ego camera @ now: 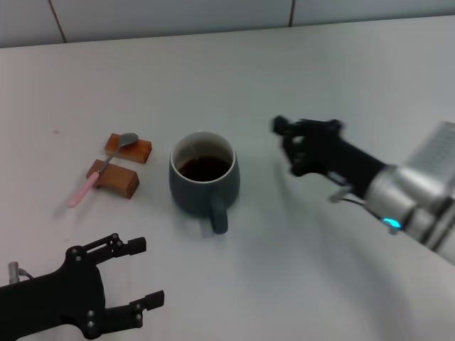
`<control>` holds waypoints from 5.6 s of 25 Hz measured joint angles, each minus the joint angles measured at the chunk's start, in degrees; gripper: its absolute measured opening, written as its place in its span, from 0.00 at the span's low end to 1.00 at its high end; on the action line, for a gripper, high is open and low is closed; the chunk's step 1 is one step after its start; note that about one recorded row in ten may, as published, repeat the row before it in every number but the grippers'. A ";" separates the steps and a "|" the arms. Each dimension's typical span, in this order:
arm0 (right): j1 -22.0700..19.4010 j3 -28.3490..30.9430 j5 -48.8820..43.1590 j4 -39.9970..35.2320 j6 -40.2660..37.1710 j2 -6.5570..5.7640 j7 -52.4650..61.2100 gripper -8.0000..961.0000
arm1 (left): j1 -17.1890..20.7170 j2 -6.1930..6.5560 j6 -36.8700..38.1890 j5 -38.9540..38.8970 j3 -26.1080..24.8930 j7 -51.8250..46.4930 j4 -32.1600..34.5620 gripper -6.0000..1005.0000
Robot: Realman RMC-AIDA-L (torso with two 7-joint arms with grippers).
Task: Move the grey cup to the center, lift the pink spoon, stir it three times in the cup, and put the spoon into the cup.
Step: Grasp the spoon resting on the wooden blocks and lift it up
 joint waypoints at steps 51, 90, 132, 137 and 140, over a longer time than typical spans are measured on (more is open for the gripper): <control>-12.35 -22.76 -13.66 -27.12 -24.91 0.30 25.42 0.68 | -0.61 -0.71 2.36 -3.96 -4.41 -4.84 -1.37 0.81; -12.40 -22.76 -13.65 -27.47 -25.38 0.04 25.98 0.68 | 4.75 -0.78 -9.11 -2.26 -31.95 -75.53 -15.11 0.81; -12.81 -22.57 -13.48 -27.12 -25.47 0.04 25.99 0.68 | -4.19 -1.14 -20.09 -1.38 -31.75 -75.40 -20.74 0.81; -12.75 -22.59 -13.39 -27.12 -25.51 0.04 26.01 0.68 | -4.76 -1.14 -21.13 -1.38 -31.74 -75.33 -20.75 0.81; -12.73 -22.39 -13.39 -27.12 -25.60 0.04 26.02 0.68 | -5.36 -1.18 -21.49 -1.37 -31.75 -75.26 -20.75 0.81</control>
